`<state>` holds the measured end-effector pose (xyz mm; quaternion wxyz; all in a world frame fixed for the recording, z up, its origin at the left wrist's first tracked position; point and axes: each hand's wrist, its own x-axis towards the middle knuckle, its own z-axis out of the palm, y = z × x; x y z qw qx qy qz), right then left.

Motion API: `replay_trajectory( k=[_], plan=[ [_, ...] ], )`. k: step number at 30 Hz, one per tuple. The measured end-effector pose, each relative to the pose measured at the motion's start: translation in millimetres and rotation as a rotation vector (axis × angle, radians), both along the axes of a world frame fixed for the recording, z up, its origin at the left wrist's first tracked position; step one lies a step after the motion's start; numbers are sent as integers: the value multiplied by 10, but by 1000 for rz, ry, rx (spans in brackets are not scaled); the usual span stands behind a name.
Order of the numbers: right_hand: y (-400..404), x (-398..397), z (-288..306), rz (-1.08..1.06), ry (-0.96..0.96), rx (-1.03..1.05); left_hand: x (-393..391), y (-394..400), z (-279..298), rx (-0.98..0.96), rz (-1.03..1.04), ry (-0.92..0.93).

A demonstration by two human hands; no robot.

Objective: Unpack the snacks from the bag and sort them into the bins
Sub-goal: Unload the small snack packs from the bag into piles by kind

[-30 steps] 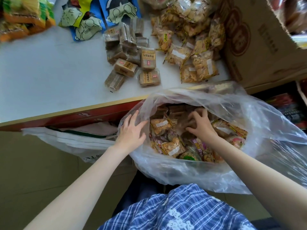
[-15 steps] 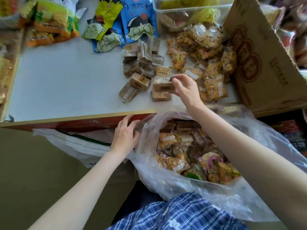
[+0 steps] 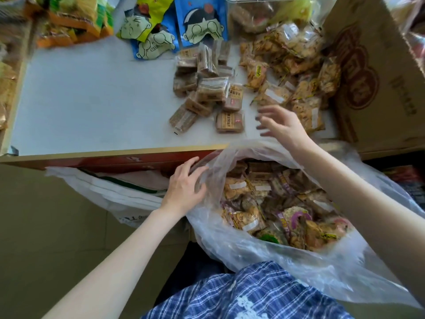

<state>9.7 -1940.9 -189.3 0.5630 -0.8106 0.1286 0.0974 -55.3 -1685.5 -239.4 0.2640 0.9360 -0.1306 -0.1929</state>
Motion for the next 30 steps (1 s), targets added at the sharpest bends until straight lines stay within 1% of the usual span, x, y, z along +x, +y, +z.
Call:
replay_trajectory(
  k=[2,3,4,5,7,8,11,13,15,17,22,25,27,30],
  plan=[
    [-161,-435,16,98,59,-3,-45,-100,-17,7,-94,73],
    [-211,-627,-29,162,113,-47,-69,-153,-35,29,-144,111],
    [-248,-802,-108,241,175,-135,-92,-202,-54,59,-188,143],
    [-283,-947,-218,342,237,-269,-109,-245,-67,89,-218,170],
    [-346,-1168,-497,549,372,-546,-128,-310,-58,116,-227,204],
    [-376,-1241,-634,618,442,-643,-128,-332,-42,116,-222,207],
    [-410,-1332,-959,701,580,-819,-114,-354,11,128,-223,192],
    [-353,-1332,-1087,740,623,-906,-110,-341,30,148,-227,174],
    [-271,-1321,-1161,722,630,-950,-121,-316,25,163,-223,166],
    [-244,-1328,-1190,648,592,-932,-145,-289,15,172,-218,166],
    [-350,-1433,-1056,495,438,-794,-205,-251,-31,169,-194,161],
    [-404,-1478,-864,347,378,-537,-220,-252,-57,142,-155,173],
    [-374,-1453,-705,274,293,-355,-208,-261,-54,130,-145,179],
    [-228,-1295,-408,253,152,-186,-166,-274,-33,95,-130,162]
  ],
)
